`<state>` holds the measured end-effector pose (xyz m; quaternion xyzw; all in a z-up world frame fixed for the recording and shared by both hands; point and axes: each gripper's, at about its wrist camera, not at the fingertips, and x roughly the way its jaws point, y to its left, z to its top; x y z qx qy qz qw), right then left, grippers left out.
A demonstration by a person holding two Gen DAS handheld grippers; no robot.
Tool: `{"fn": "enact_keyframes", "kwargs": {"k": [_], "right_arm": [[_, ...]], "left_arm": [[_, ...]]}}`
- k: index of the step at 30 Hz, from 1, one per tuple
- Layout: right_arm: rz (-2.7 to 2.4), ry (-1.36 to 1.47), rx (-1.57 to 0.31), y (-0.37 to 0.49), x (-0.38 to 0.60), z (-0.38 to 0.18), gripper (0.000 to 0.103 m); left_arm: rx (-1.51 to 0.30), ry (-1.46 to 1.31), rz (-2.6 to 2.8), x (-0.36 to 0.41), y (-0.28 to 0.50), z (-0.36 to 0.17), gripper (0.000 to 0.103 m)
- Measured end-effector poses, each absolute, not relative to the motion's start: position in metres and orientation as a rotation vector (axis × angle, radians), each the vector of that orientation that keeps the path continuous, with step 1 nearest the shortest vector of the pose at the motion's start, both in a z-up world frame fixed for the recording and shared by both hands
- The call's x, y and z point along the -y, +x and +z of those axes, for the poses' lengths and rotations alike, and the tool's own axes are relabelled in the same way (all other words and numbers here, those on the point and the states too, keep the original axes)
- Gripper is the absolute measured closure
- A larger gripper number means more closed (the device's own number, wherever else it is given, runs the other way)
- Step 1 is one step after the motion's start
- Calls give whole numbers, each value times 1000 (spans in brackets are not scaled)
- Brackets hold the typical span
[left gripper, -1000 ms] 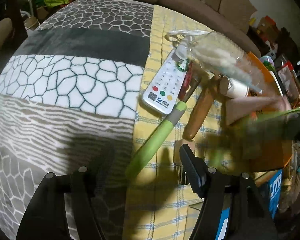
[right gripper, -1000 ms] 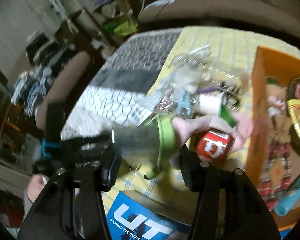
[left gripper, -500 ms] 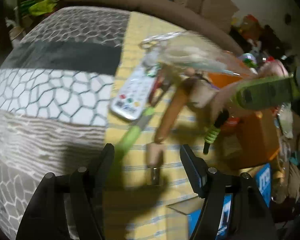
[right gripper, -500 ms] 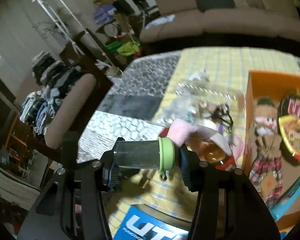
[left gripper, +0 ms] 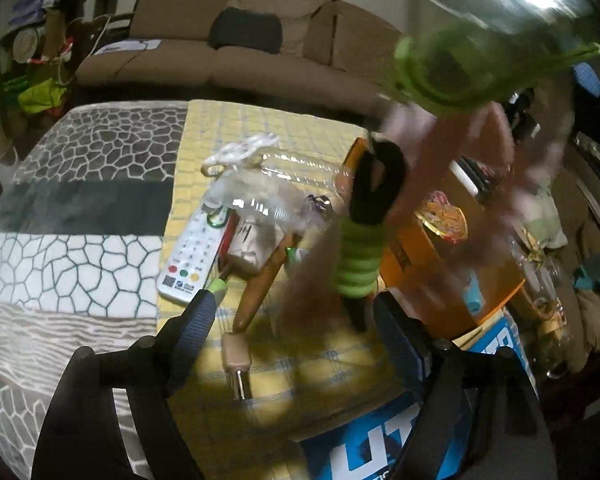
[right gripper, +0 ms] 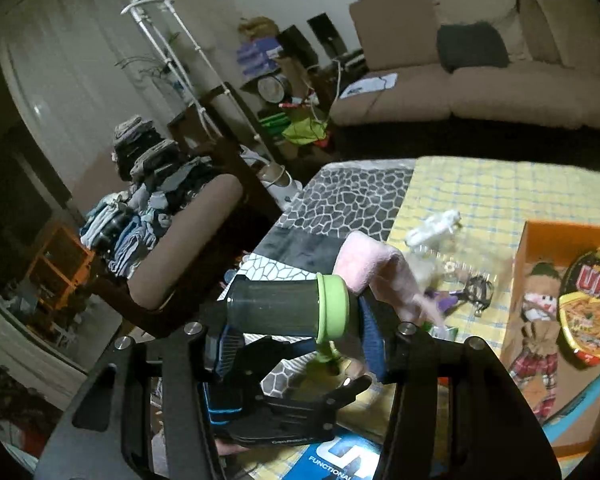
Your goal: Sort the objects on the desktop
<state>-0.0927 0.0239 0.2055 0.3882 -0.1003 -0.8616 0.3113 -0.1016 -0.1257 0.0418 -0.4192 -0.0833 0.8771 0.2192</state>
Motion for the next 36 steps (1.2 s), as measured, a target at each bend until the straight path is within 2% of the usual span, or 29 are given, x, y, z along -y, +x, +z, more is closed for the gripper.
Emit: {"fn": "enact_keyframes", "kwargs": {"k": [4,11,15,20,24,32,36], "right_arm": [[-2242,1089,251,-99,-16,190,55],[-2186,1262,246,-128,2,116,55],[-2232,1334,219,-139,-3,89,53],[-2312,1339,201,-138,-31,90,50],[-2412,1371,108,-136,-52,90,40],[-2431,1371,150,-145,-66,81,40],[-2384,1433,188,-158,-60,61,46]], "left_arm": [[272,-1225,2443,139,-107,34,20],[413,-1412,2466,175,-120,11,19],[447,-1415,2486,187,-122,11,19],[446,-1395,2467,183,-119,17,19],[424,-1385,2460,175,-118,20,19],[396,-1371,2452,165,-117,23,19],[388,-1347,2457,161,-117,26,19]]}}
